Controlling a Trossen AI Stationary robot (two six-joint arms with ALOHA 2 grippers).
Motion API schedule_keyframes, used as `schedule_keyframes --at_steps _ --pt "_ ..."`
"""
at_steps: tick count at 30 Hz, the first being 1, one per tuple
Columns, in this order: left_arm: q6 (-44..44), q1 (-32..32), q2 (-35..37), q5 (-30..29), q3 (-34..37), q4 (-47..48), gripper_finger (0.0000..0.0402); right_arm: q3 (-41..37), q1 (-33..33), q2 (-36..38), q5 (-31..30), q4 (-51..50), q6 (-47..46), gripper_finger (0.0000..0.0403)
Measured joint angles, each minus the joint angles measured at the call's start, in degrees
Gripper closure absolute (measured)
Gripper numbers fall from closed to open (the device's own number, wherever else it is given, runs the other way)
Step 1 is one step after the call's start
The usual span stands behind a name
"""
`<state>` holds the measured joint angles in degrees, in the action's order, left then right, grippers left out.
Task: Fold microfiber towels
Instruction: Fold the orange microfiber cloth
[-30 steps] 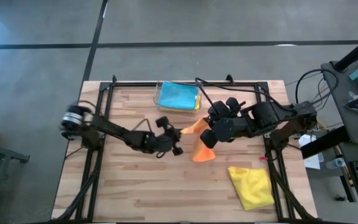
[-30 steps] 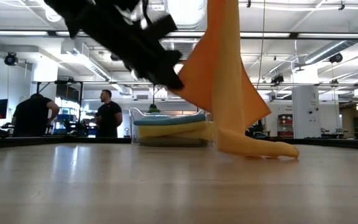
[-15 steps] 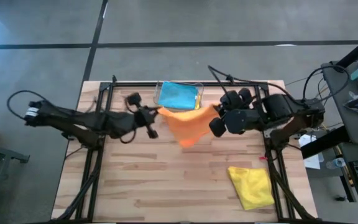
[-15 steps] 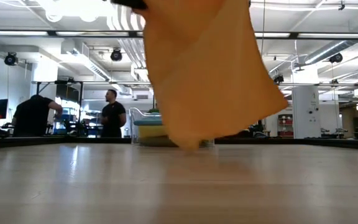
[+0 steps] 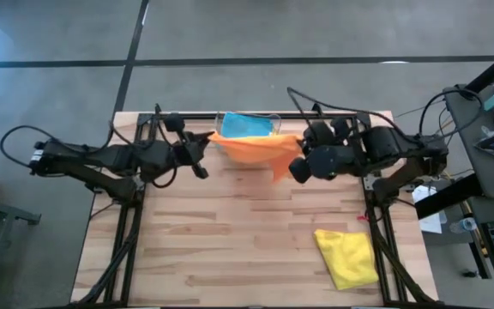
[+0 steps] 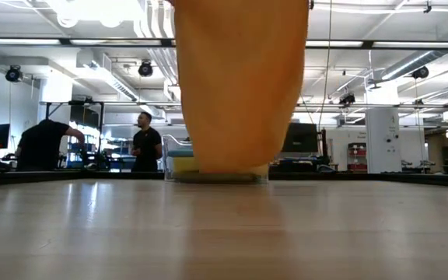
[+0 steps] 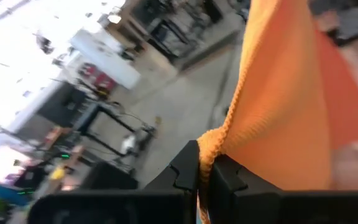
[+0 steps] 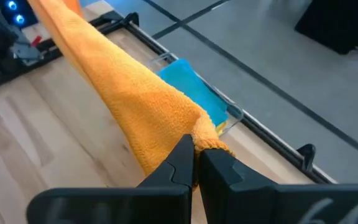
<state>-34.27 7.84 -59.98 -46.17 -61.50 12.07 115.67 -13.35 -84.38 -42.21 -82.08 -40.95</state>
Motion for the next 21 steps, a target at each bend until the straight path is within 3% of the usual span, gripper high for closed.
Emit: schedule_keyframes --at_steps 8,16,21 --pt "10.3 4.5 -1.5 4.0 0.1 12.2 0.0402 -10.1 -6.2 0.0 0.2 3.1 -4.3 0.0394" --pt "15.1 12.6 -3.8 5.1 0.8 14.7 0.0402 -22.4 -13.2 0.0 5.0 18.6 -6.9 0.0394" --pt "20.8 17.2 -5.0 11.1 2.1 14.9 0.0401 -29.3 -19.3 0.0 5.1 25.3 -12.1 0.0394"
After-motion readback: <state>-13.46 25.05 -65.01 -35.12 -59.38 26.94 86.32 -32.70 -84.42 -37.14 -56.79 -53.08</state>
